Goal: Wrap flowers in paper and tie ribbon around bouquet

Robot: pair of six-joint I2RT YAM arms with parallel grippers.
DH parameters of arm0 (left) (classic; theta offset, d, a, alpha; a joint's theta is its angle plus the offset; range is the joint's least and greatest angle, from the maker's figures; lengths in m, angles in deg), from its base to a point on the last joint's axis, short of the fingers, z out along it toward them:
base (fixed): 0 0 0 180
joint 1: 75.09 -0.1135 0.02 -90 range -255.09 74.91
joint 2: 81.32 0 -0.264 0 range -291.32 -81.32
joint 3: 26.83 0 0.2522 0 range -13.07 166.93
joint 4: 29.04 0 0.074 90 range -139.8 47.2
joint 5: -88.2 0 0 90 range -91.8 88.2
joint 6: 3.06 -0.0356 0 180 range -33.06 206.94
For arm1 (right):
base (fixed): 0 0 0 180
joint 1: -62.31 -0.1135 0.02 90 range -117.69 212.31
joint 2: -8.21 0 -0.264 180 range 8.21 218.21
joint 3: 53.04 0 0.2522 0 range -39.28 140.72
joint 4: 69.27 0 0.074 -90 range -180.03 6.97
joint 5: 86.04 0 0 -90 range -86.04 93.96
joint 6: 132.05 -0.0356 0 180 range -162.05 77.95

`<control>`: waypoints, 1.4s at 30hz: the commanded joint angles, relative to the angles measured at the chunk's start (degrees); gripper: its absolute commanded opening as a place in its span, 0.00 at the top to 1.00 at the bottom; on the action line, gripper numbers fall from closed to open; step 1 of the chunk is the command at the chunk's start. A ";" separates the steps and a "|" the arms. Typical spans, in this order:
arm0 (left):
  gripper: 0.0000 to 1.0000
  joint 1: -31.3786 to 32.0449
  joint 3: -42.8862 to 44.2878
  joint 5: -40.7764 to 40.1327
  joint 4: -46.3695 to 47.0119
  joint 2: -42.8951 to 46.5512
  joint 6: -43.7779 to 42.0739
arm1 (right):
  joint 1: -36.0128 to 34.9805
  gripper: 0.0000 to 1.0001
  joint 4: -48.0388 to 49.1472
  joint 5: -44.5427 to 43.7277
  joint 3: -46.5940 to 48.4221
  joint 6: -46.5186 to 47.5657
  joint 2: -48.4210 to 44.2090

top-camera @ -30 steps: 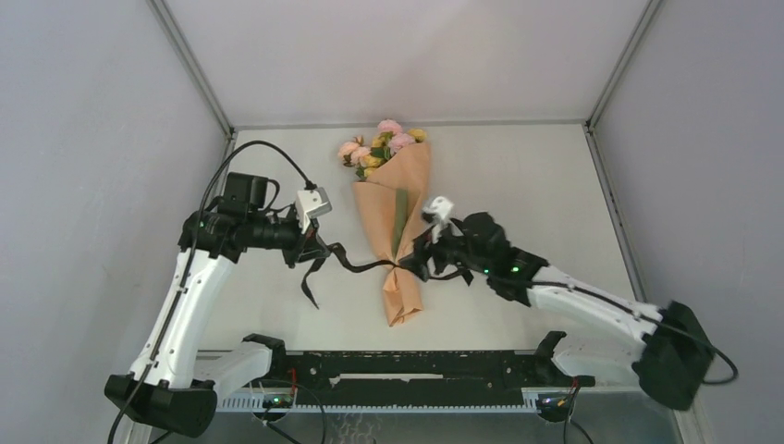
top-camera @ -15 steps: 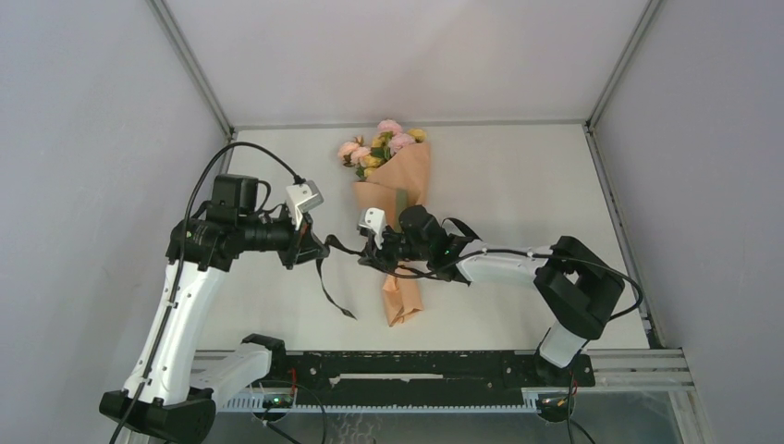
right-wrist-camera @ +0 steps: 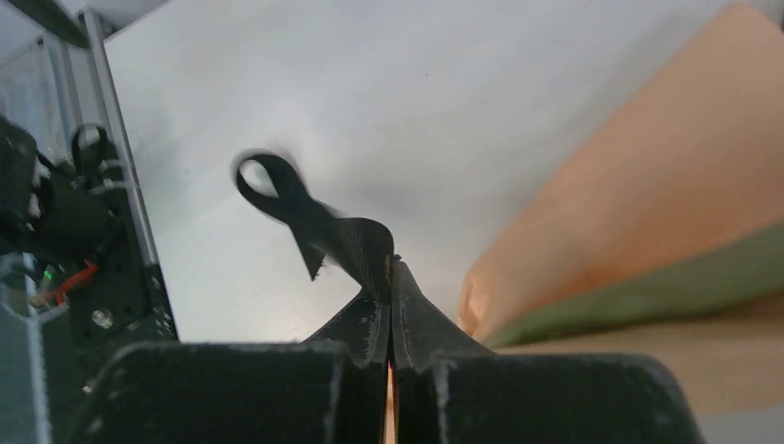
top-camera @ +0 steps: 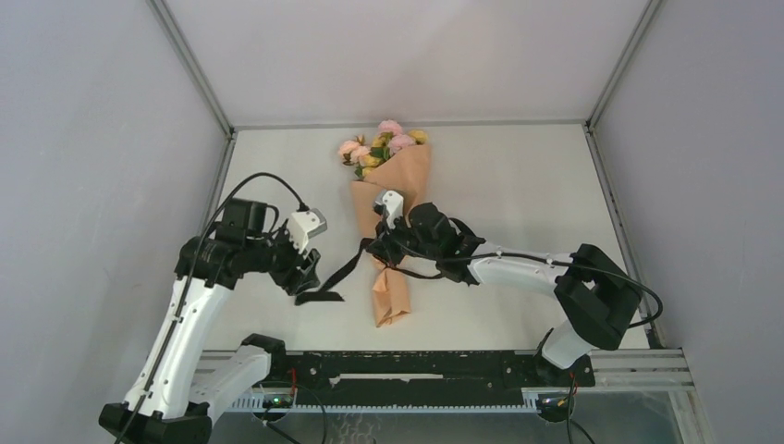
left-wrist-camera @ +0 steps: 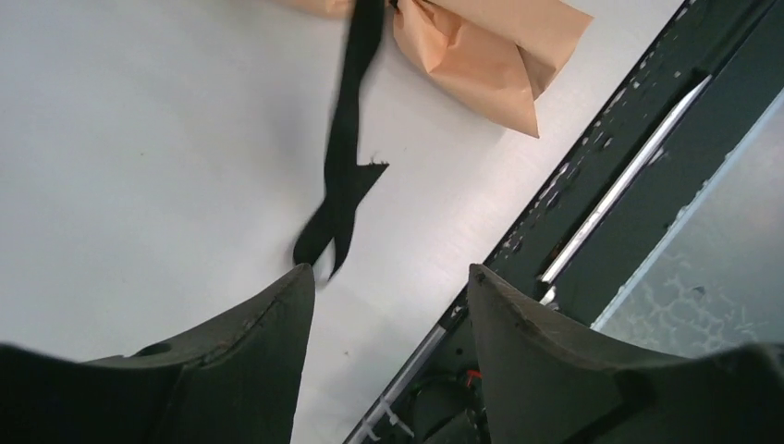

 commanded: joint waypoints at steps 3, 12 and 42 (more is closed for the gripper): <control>0.35 5.96 -4.54 -6.85 9.69 5.18 6.35 | 0.46 1.00 -2.42 -7.54 0.22 -18.38 -2.69; 0.21 20.07 -25.88 -17.58 54.53 -0.84 27.94 | 0.97 1.00 -3.84 -10.87 0.22 -32.27 -2.32; 0.67 21.74 -45.90 -7.85 122.72 -24.91 37.92 | 2.82 1.00 0.12 -8.98 -2.51 -35.81 -4.31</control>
